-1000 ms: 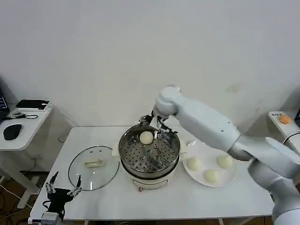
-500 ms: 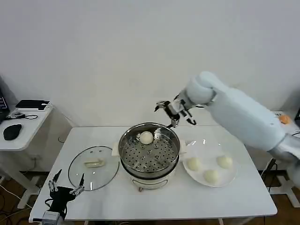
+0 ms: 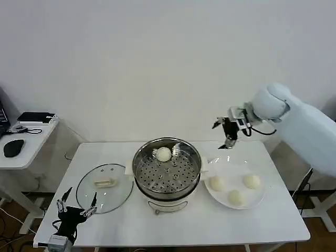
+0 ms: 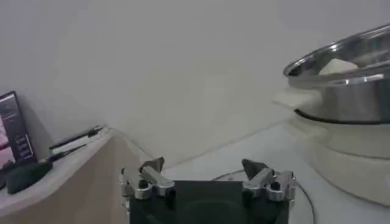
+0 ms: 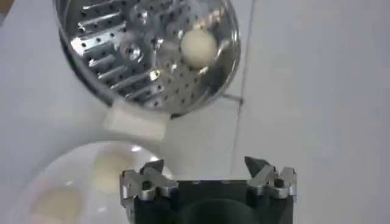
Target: Take steamed baozi put them in steamer then cover it.
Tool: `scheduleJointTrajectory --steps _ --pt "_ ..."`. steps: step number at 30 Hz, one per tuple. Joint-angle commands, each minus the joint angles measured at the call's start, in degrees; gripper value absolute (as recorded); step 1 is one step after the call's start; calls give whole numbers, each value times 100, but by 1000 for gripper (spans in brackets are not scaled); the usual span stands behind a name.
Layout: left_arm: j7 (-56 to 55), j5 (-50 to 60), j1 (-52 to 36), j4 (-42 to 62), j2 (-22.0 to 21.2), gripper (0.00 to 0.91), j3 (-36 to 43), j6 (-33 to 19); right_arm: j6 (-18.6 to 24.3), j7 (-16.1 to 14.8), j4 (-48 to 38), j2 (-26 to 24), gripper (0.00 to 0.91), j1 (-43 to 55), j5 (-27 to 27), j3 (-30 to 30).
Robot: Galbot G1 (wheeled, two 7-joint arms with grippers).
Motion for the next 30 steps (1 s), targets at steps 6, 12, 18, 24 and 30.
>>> scheduleJointTrajectory --steps 6,12,18,24,30 --pt "2 -54 -8 6 -36 907 -33 -16 -399 -96 -234 -76 907 -707 -43 -194" --pt "3 -58 16 19 -48 907 -67 -13 -370 -36 -369 198 907 -1048 -380 -188" --pt "-7 -101 -12 109 -29 907 -81 -40 -358 113 -595 487 907 -1197 -573 -305" --pt "-1 -99 -29 129 -30 907 -78 -37 -321 140 -706 614 907 -1279 -699 -378" --pt "-5 -99 -40 187 -13 907 -84 -43 -306 252 -822 708 907 -1323 -860 -392"
